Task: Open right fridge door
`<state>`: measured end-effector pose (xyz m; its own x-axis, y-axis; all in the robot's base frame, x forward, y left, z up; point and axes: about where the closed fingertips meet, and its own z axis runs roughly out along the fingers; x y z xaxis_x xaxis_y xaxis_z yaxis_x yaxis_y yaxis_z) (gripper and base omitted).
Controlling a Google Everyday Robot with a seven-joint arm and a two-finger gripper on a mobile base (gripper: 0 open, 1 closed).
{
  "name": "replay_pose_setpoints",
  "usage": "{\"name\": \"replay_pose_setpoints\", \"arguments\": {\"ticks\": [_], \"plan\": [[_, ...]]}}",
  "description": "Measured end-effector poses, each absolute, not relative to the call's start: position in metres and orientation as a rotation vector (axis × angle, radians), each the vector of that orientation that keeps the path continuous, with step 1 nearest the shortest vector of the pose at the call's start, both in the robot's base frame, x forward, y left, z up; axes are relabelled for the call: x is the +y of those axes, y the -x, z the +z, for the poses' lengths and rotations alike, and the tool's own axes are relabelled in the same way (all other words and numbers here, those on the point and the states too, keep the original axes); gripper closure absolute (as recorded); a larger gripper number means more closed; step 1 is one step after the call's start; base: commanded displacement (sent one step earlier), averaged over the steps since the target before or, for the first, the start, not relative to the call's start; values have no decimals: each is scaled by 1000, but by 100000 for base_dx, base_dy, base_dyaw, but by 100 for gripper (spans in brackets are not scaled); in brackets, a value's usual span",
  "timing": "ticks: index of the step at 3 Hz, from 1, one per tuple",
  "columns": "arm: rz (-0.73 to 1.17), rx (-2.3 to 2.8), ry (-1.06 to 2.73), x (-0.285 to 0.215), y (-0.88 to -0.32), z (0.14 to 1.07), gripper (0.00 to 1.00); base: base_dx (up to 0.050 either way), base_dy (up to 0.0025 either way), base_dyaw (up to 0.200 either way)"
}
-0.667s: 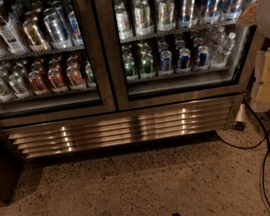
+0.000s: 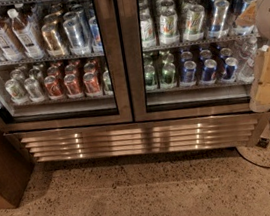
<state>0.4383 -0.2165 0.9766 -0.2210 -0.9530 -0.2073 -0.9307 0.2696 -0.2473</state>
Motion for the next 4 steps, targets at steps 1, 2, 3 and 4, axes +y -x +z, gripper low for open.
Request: {"name": "replay_pose_setpoints", "arguments": {"ticks": [1, 2, 3, 4], "plan": [[-100, 2230, 1724, -216, -438, 977, 0, 3842, -247, -12778], [-100, 2230, 1724, -216, -438, 977, 0, 5005, -4, 75], [-100, 2230, 1724, -216, -438, 977, 0, 4997, 2, -34], [-100, 2230, 1724, -216, -438, 977, 0, 4952, -2, 33]]}}
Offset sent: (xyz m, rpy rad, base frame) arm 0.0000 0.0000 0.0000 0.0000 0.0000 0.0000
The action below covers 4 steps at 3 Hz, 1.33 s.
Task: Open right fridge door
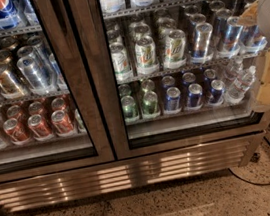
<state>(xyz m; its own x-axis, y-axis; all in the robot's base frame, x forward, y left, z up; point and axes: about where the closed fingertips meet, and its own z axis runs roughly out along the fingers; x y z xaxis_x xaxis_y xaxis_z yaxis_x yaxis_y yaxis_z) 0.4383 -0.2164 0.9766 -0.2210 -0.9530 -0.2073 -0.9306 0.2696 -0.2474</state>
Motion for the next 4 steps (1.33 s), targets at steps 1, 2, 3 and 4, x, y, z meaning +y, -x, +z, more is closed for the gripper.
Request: {"name": "replay_pose_setpoints", "arguments": {"ticks": [1, 2, 3, 4], "plan": [[-108, 2225, 1719, -216, -434, 977, 0, 3739, 247, 13193], [-100, 2210, 1727, -216, -429, 980, 0, 0, 0, 0], [-100, 2210, 1727, -216, -429, 980, 0, 0, 0, 0], [-128, 2234, 1728, -215, -453, 993, 0, 0, 0, 0]]}}
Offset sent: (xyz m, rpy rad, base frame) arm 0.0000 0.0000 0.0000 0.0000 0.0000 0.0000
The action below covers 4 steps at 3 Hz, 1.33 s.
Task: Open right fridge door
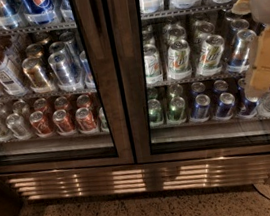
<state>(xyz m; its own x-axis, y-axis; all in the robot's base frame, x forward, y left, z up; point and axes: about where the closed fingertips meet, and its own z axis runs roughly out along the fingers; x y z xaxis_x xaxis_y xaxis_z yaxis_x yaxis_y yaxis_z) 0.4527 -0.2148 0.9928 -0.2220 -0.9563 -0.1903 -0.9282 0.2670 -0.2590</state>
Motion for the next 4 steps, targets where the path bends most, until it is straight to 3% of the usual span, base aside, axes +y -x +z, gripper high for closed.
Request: {"name": "replay_pose_setpoints", "arguments": {"ticks": [1, 4], "plan": [[-174, 2286, 1711, -215, -503, 1007, 0, 0, 0, 0], [-116, 2291, 1669, -216, -467, 964, 0, 0, 0, 0]]}}
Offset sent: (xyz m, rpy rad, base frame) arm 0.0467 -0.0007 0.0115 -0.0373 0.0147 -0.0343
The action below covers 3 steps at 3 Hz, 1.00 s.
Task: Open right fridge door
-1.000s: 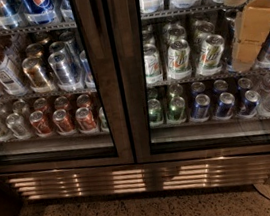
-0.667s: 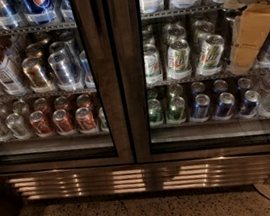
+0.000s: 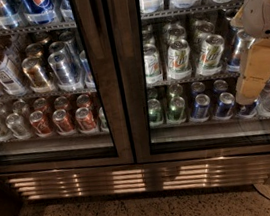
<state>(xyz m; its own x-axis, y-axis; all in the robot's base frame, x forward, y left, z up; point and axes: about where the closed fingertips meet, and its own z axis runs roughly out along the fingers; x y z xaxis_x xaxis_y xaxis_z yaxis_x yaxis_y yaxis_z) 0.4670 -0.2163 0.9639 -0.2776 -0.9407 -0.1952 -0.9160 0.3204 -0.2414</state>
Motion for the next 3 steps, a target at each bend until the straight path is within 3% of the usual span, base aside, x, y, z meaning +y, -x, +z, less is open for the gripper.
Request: {"name": "replay_pose_setpoints", "arguments": {"ticks": [1, 3], "plan": [[-116, 2291, 1669, -216, -467, 964, 0, 0, 0, 0], [165, 2101, 1651, -240, -477, 954, 0, 0, 0, 0]]}}
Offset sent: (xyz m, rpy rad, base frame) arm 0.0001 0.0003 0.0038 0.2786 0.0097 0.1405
